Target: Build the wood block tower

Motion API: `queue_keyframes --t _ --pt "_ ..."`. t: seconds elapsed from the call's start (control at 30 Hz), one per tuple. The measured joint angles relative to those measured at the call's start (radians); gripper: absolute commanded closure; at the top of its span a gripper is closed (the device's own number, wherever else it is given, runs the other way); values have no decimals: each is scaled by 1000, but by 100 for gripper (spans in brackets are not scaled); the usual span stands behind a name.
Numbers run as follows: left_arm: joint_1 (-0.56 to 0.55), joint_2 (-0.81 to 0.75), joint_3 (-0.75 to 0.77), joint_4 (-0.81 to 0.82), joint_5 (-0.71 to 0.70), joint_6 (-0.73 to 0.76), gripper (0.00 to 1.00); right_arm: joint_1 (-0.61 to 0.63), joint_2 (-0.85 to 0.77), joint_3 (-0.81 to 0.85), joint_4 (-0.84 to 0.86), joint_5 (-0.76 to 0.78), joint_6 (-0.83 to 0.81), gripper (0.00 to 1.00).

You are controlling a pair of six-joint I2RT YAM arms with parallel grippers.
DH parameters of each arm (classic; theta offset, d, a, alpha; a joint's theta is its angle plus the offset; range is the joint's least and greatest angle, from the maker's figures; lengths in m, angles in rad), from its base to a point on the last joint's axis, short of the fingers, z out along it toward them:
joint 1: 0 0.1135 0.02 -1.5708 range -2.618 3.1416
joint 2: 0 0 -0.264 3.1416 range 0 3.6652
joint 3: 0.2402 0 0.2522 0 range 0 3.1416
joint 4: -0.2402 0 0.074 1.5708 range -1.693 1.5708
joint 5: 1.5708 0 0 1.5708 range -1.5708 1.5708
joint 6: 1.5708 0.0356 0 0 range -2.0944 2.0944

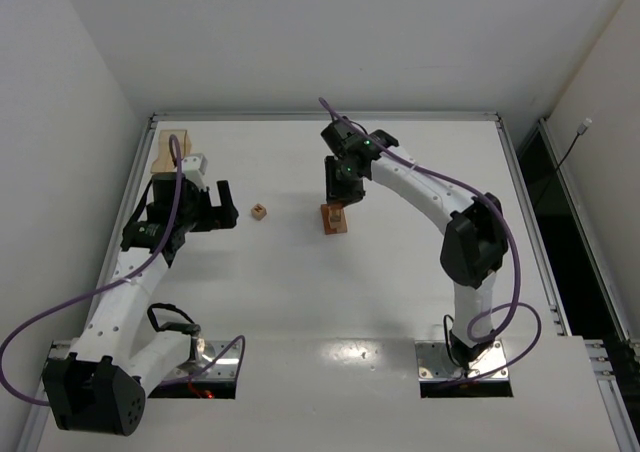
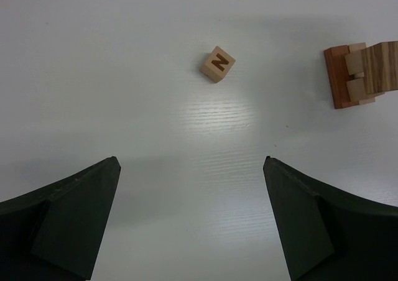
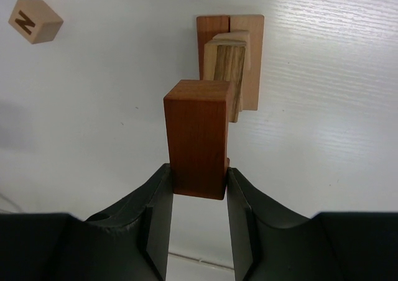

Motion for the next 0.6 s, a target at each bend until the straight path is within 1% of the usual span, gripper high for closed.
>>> queue_keyframes --t 0.17,0.6 --pt "0 0 0 0 -3 0 0 4 10 -5 -4 21 26 100" --pt "0 0 0 0 -3 0 0 4 65 -16 -3 21 53 100"
